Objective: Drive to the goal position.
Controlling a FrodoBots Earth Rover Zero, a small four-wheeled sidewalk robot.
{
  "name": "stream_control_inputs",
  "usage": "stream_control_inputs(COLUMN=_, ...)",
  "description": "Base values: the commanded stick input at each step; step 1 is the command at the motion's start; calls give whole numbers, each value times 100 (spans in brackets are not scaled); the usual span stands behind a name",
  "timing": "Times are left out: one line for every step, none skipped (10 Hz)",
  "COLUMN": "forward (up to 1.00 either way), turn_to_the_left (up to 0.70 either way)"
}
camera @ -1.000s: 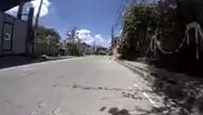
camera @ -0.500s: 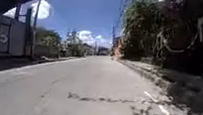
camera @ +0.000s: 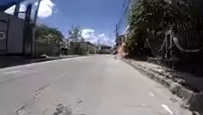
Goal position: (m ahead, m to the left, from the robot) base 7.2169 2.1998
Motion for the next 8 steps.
stream_control_inputs(forward=85, turn_to_the_left=-34)
stream_control_inputs(forward=85, turn_to_the_left=-10)
stream_control_inputs(forward=85, turn_to_the_left=1)
stream_control_inputs(forward=85, turn_to_the_left=1)
stream_control_inputs(forward=85, turn_to_the_left=0)
stream_control_inputs(forward=85, turn_to_the_left=0)
stream_control_inputs(forward=85, turn_to_the_left=0)
stream_control_inputs(forward=85, turn_to_the_left=0)
